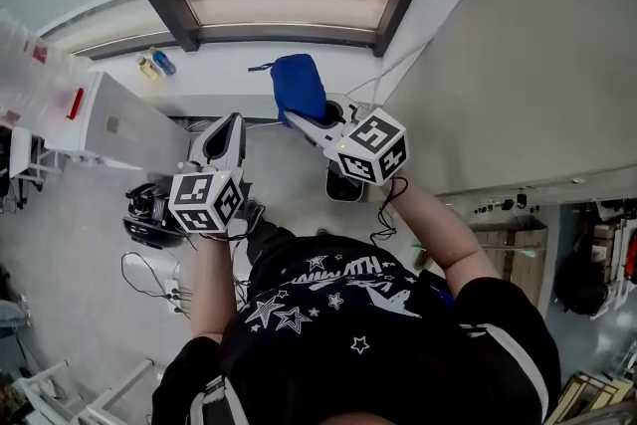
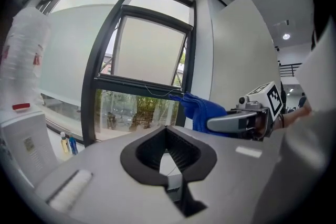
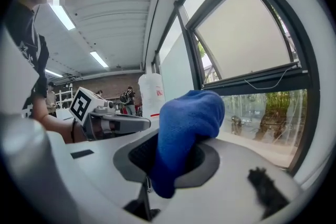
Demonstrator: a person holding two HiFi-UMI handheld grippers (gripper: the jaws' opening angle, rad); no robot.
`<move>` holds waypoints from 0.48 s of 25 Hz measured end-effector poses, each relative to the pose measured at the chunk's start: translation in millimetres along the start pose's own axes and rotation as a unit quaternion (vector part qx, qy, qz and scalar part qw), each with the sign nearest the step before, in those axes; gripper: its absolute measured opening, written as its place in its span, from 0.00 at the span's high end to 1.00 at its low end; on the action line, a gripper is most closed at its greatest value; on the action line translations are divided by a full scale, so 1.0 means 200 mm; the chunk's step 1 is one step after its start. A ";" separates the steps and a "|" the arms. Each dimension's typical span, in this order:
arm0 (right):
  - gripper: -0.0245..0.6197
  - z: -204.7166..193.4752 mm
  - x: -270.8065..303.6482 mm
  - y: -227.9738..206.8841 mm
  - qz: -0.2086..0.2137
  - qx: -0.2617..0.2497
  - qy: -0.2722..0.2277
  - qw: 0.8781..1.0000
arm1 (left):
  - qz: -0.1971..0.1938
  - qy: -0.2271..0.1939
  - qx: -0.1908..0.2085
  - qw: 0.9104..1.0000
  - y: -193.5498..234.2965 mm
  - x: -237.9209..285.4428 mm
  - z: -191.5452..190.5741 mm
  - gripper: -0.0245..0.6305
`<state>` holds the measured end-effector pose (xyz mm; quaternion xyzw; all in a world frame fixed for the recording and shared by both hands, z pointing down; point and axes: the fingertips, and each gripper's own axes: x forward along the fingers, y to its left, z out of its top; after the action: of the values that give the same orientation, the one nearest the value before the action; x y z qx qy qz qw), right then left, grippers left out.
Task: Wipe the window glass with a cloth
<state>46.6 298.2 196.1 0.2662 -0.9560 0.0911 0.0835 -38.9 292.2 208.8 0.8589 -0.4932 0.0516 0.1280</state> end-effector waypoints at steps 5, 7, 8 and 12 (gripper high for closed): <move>0.84 -0.02 -0.12 0.10 0.017 -0.002 -0.009 1.000 | 0.014 0.001 -0.012 1.000 -0.11 -0.11 -0.04 0.95; 0.84 -0.04 -0.14 0.10 0.015 0.002 -0.007 1.000 | 0.015 0.003 -0.011 1.000 -0.14 -0.12 -0.04 0.95; 0.84 -0.05 -0.14 0.10 0.013 0.006 -0.007 1.000 | 0.013 0.003 -0.011 1.000 -0.15 -0.12 -0.04 0.95; 0.84 -0.08 -0.17 0.12 0.012 0.012 -0.008 1.000 | -0.001 0.010 -0.006 1.000 -0.24 -0.13 -0.06 0.95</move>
<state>65.0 338.3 201.5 0.2563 -0.9586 0.1014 0.0714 -10.2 340.2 206.7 0.8578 -0.4917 0.0572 0.1382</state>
